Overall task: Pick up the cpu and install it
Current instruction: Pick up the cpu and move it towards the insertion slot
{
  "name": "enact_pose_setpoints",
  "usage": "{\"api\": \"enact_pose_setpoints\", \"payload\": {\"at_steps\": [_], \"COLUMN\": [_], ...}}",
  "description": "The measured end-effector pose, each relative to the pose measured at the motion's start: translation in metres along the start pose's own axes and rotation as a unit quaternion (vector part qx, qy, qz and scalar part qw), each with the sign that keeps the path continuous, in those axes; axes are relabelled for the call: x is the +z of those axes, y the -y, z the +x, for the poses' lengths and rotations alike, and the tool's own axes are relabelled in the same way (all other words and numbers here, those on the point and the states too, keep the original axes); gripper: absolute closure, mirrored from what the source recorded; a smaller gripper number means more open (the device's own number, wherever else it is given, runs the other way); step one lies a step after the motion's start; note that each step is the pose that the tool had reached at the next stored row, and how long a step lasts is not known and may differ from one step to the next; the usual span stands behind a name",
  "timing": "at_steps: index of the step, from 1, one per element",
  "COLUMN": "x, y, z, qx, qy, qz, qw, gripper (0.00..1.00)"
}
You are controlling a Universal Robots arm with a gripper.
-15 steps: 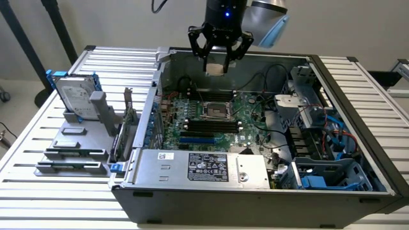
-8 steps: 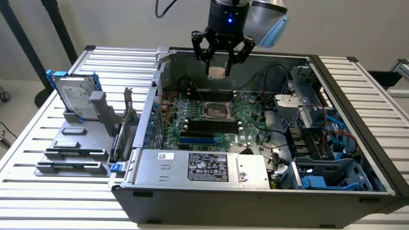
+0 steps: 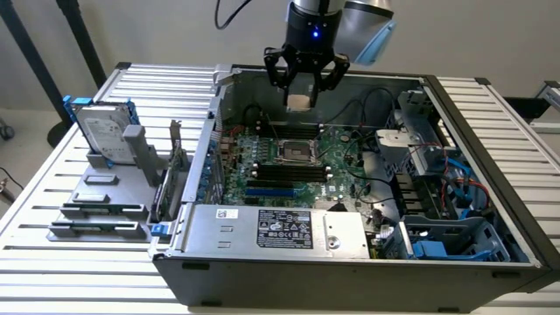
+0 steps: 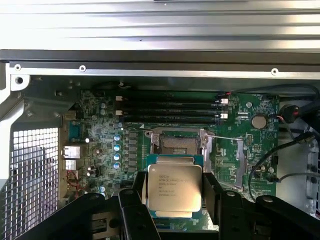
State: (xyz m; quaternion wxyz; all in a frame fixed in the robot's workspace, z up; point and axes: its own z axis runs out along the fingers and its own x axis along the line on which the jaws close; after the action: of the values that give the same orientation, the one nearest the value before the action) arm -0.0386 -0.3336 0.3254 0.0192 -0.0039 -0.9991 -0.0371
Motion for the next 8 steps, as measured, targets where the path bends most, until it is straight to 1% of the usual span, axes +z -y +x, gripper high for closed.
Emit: {"api": "enact_pose_setpoints", "payload": {"at_steps": [2, 3, 8], "x": [0.0018, 0.002, 0.0021], "y": [0.0001, 0.0002, 0.0002], "z": [0.0, 0.0, -0.0001], "qx": [0.0, 0.0, 0.0], "qy": [0.0018, 0.0018, 0.0018], "qz": [-0.0033, -0.004, -0.0043], "qw": [1.0, 1.0, 1.0], "gripper": [0.45, 0.45, 0.45]}}
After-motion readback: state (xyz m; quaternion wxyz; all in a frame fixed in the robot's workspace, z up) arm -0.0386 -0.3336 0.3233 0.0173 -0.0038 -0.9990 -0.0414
